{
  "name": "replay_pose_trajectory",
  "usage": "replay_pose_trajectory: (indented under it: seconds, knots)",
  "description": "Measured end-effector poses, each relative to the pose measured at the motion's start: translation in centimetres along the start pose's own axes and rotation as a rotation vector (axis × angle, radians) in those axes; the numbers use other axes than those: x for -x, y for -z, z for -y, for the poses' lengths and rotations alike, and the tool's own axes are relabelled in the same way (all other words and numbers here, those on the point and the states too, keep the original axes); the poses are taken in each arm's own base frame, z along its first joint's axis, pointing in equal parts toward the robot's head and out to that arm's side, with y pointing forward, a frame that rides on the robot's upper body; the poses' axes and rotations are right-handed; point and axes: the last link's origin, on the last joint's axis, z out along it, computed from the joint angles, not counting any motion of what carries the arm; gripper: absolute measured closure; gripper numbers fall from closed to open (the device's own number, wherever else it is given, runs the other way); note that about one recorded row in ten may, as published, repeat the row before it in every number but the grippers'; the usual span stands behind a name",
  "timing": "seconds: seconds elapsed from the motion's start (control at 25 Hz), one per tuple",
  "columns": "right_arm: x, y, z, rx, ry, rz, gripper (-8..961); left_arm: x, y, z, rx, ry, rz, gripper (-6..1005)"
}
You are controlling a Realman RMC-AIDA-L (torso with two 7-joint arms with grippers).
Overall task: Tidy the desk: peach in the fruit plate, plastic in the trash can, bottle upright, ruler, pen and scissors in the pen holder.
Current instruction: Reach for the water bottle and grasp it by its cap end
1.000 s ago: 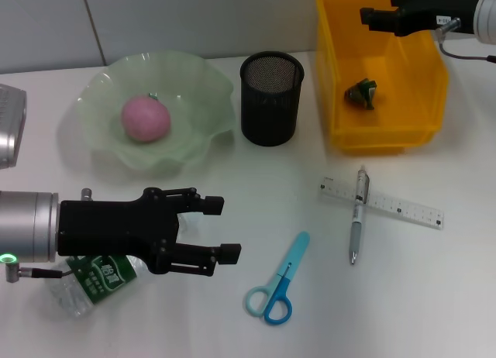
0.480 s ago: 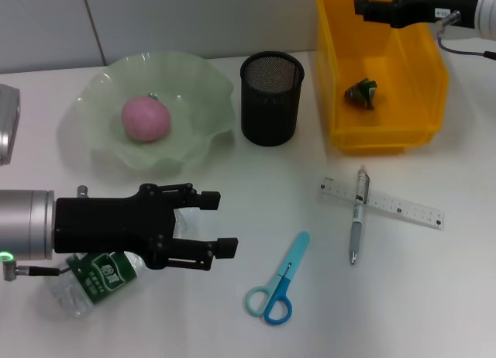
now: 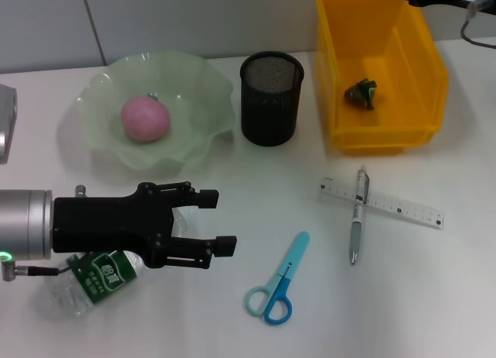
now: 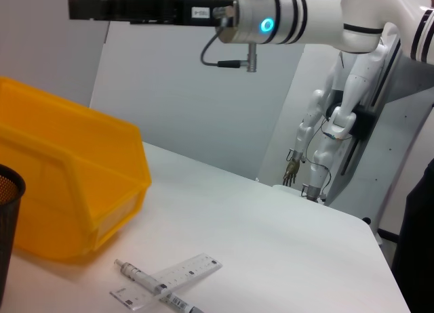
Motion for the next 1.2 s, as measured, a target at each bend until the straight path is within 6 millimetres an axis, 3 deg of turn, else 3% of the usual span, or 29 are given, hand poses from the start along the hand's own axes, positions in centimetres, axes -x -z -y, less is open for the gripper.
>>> replay_pose_trajectory:
  seconds: [0.08, 0.28, 0.6, 0.8, 1.2]
  knots:
    - [0.0, 0.3, 0.0, 0.011, -0.016, 0.008, 316, 0.0, 0.0, 0.0, 0.000, 0.001, -0.001, 139]
    - [-0.3, 1.6, -1.2, 0.124, -0.050, -0.013, 163, 0.0, 0.0, 0.0, -0.001, 0.001, -0.002, 139]
    - [-3.0, 3.9, -4.2, 0.367, -0.007, -0.106, 162, -0.1, 0.1, 0.2, -0.014, 0.005, -0.007, 139]
    - [-5.0, 4.8, -5.1, 0.467, 0.020, -0.196, 162, -0.1, 0.6, 0.5, -0.047, 0.017, -0.029, 139]
    - [-8.9, 4.4, -6.4, 0.548, 0.060, -0.351, 161, 0.6, 1.3, 0.4, -0.055, 0.025, -0.008, 139]
